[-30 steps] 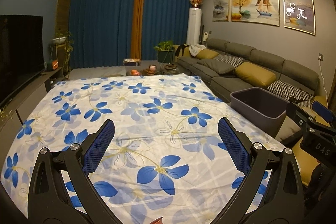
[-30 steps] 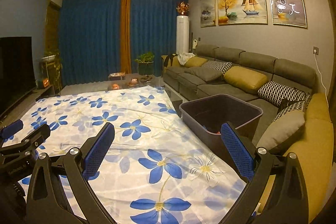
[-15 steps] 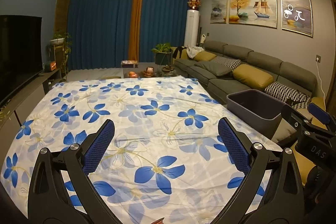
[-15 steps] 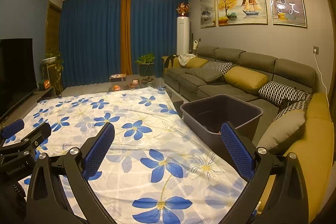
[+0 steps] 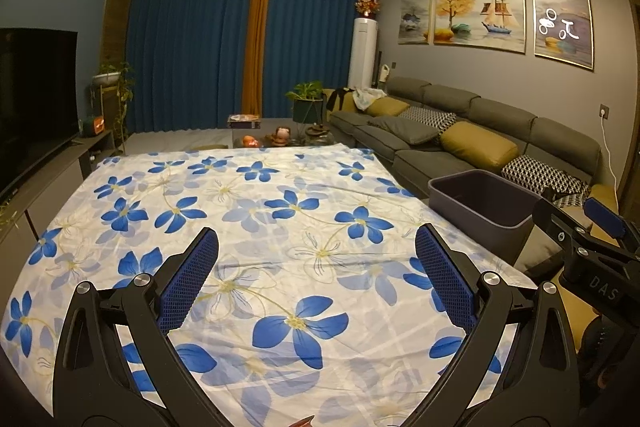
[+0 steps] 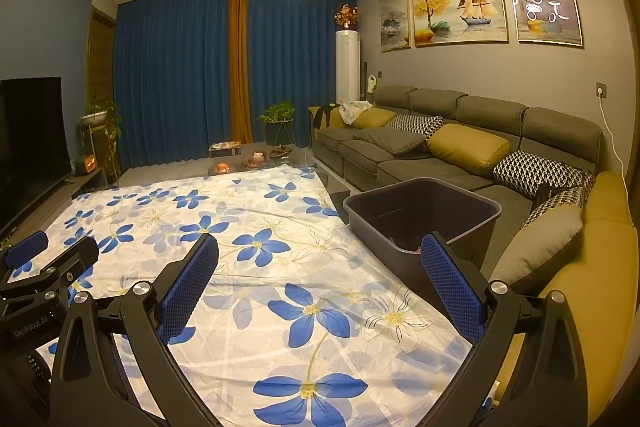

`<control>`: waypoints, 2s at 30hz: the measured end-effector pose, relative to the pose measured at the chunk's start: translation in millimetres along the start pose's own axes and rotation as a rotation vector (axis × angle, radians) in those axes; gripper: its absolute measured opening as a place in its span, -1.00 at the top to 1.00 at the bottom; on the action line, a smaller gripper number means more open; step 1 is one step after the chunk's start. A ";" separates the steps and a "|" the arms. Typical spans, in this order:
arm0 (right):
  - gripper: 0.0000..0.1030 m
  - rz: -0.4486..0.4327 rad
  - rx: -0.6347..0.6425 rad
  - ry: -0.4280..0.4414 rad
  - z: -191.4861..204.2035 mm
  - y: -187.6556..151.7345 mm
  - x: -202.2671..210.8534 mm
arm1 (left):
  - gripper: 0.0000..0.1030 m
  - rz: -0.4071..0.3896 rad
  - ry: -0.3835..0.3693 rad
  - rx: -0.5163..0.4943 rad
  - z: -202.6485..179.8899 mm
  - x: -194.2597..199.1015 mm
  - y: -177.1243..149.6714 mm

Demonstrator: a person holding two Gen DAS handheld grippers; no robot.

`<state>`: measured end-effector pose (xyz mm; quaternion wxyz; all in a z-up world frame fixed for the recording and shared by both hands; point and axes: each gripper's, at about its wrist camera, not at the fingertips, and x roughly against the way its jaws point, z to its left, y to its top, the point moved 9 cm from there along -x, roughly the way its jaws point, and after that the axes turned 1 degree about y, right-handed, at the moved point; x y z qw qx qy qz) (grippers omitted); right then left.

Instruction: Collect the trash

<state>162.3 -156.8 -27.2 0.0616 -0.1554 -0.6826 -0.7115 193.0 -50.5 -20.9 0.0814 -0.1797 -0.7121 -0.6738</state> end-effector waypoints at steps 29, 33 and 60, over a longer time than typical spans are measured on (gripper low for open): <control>-0.89 0.001 -0.008 0.002 -0.3 -0.5 -0.6 | -0.79 -0.012 -0.051 -0.026 -10.8 7.0 4.7; -0.89 0.000 -0.012 0.002 -0.9 0.6 -0.7 | -0.78 -0.022 -0.051 -0.030 -12.4 9.0 7.3; -0.89 -0.011 -0.022 0.001 -4.2 5.9 1.1 | -0.86 -0.046 0.009 0.005 1.8 13.0 13.7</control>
